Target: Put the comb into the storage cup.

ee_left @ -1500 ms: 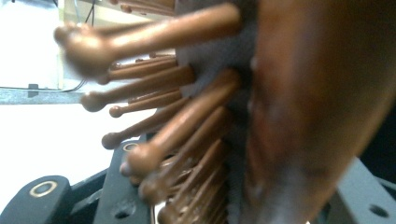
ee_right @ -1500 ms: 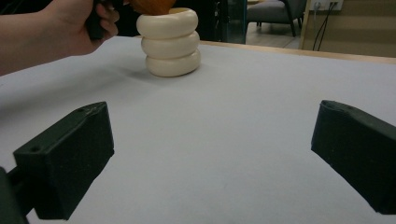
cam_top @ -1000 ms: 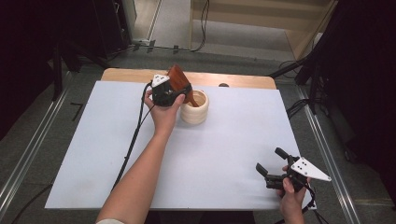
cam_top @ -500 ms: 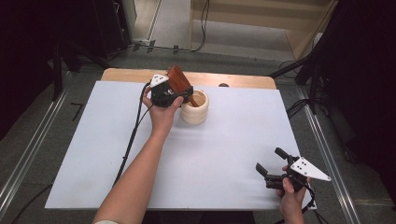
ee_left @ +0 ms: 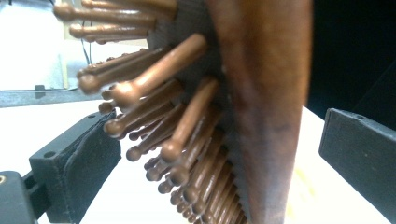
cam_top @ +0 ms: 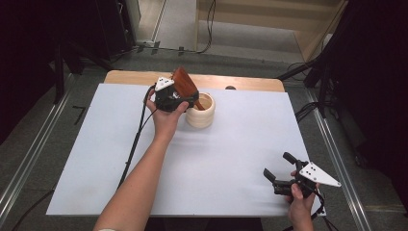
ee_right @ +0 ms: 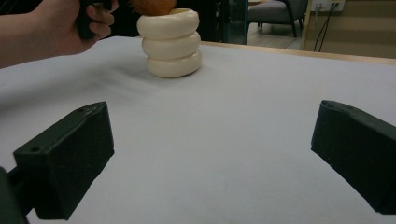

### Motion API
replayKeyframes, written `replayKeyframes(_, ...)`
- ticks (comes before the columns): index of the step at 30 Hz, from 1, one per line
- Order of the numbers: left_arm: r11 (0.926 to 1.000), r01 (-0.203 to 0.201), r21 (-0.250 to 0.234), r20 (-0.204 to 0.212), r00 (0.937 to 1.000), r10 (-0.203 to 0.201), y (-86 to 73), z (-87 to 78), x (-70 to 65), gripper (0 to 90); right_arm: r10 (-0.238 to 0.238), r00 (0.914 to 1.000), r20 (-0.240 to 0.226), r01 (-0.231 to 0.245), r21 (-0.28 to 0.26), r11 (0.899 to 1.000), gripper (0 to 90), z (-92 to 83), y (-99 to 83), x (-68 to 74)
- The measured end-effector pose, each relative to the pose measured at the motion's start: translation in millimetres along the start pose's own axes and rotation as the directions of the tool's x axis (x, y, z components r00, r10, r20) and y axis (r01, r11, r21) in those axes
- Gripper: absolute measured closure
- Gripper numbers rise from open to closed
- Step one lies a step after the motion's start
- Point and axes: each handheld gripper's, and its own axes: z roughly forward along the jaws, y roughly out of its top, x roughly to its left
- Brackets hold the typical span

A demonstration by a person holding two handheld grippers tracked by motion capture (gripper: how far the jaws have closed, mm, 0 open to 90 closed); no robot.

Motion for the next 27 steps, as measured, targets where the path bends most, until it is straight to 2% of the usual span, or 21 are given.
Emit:
replayKeyframes(13, 1.0, -0.009, 0.004, -0.012, 0.9999, 0.009, -1.7, -15.9, 7.1, 0.0, -0.005, 1.0, 0.001, 0.005, 0.005, 1.0, 0.0, 0.7, 0.1, 0.4)
replayKeyframes(27, 0.9991, -0.042, -0.002, -0.007, 0.9991, 0.042, -5.9, -36.1, 7.7, 0.0, -0.012, 0.9999, 0.005, 0.012, 0.011, 1.0, 0.0, 1.2, 0.2, 1.0)
